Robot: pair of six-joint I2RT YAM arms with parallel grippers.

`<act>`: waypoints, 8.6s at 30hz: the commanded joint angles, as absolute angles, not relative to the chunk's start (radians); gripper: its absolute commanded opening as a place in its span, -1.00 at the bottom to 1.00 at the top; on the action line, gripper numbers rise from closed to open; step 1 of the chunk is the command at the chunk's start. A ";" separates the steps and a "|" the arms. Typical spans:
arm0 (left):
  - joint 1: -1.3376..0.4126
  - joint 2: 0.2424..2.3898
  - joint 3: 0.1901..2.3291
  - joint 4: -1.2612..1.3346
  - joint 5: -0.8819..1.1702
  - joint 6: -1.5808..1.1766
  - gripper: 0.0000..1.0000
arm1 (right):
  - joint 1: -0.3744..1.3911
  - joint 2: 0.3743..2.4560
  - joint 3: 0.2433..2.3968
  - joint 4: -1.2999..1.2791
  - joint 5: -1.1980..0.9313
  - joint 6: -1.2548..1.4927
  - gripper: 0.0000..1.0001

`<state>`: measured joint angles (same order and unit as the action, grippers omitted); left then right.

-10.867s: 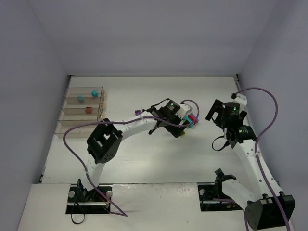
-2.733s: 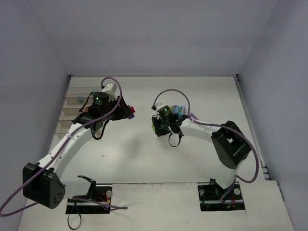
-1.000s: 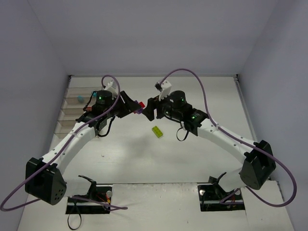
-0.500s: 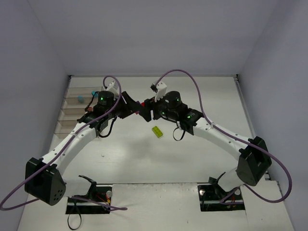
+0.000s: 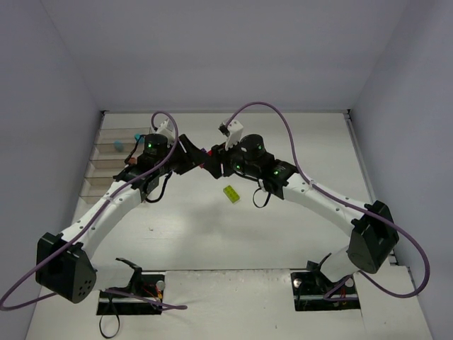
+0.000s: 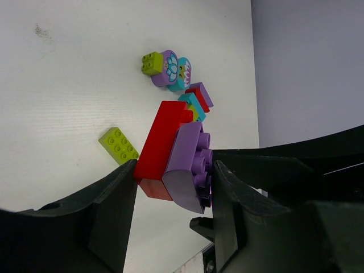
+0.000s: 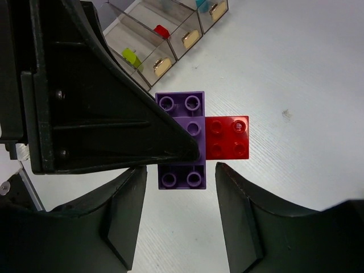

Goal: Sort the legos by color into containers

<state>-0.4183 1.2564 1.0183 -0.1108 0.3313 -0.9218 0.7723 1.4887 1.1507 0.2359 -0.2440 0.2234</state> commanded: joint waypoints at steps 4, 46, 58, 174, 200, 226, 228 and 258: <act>-0.426 1.224 1.060 -0.040 0.328 -0.937 -1.00 | 0.785 1.499 1.204 0.325 -0.244 0.227 -0.03; -0.416 0.972 0.894 0.029 0.572 0.155 0.45 | 0.655 1.451 1.296 0.196 -0.518 0.330 -1.00; -0.431 1.043 0.917 0.182 0.488 0.155 0.44 | 0.657 1.459 1.325 0.183 -0.620 0.354 -1.00; 0.183 1.838 1.479 -0.250 -0.143 -0.242 -0.63 | 0.515 1.264 1.043 0.101 -0.426 0.236 -1.00; -0.100 1.456 1.403 -0.352 0.201 -0.556 0.47 | 0.534 1.315 1.081 0.158 -0.468 0.152 -1.00; -0.566 1.336 1.169 0.008 0.170 -0.968 -0.03 | 0.644 1.336 1.123 0.202 -0.396 0.147 -1.00; -0.568 1.341 1.163 0.008 0.176 -0.980 -0.14 | 0.643 1.335 1.123 0.207 -0.394 0.149 -1.00; -0.218 1.134 1.006 -0.388 -0.007 -1.011 -1.00 | 0.626 1.312 1.068 0.192 -0.249 0.221 0.57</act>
